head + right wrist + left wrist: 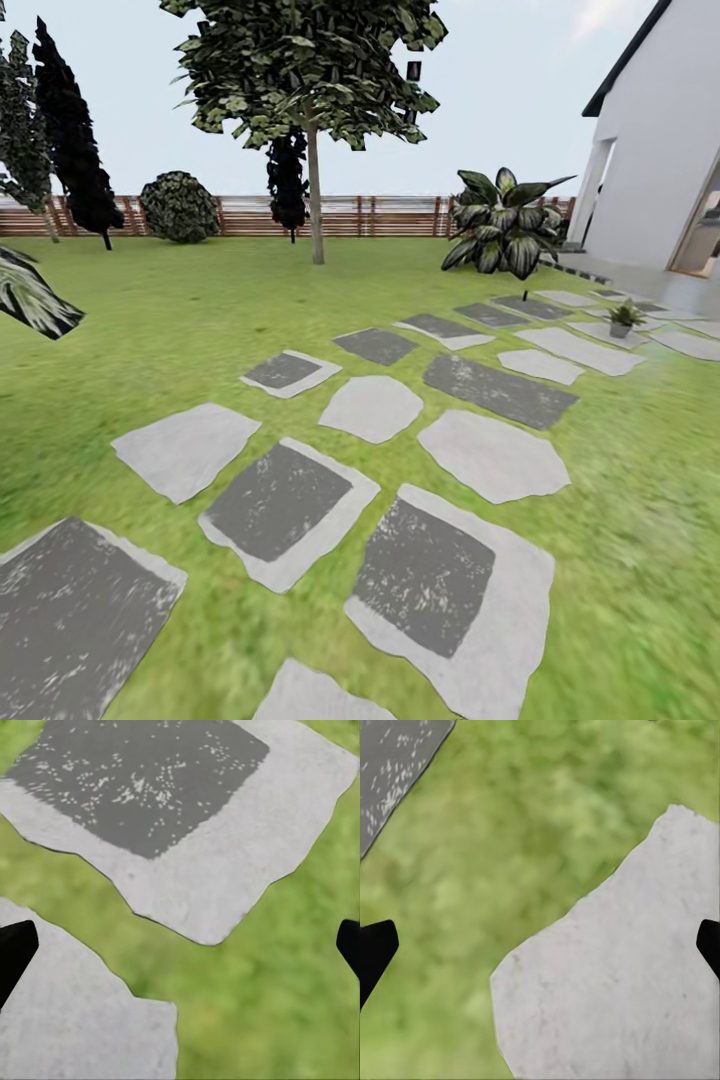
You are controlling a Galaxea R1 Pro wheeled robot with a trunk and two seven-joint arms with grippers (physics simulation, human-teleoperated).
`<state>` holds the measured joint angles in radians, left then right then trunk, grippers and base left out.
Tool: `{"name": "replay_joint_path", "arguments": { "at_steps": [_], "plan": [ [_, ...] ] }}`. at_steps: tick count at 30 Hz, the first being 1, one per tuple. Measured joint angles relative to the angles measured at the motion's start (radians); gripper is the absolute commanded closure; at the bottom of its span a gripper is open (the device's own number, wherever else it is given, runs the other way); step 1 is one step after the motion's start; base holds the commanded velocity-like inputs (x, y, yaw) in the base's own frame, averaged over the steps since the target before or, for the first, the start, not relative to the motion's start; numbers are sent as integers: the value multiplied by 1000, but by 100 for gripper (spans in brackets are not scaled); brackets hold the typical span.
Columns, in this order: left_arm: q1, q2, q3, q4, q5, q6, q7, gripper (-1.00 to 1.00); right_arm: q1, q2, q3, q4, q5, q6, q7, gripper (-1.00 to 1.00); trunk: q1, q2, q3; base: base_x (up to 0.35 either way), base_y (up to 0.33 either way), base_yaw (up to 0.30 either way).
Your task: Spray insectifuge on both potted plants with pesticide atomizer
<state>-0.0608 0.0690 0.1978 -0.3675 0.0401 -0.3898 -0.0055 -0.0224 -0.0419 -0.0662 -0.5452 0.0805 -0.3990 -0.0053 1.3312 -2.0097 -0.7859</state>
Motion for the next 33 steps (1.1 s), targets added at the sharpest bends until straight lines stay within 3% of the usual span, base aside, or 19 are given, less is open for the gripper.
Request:
{"name": "replay_joint_path", "arguments": {
  "at_steps": [33],
  "plan": [
    [0,0,-1,0,0,0,0,-100,0,0,1,0,0,0,1,-100,0,0,-45,339,0,0]
  ]
}}
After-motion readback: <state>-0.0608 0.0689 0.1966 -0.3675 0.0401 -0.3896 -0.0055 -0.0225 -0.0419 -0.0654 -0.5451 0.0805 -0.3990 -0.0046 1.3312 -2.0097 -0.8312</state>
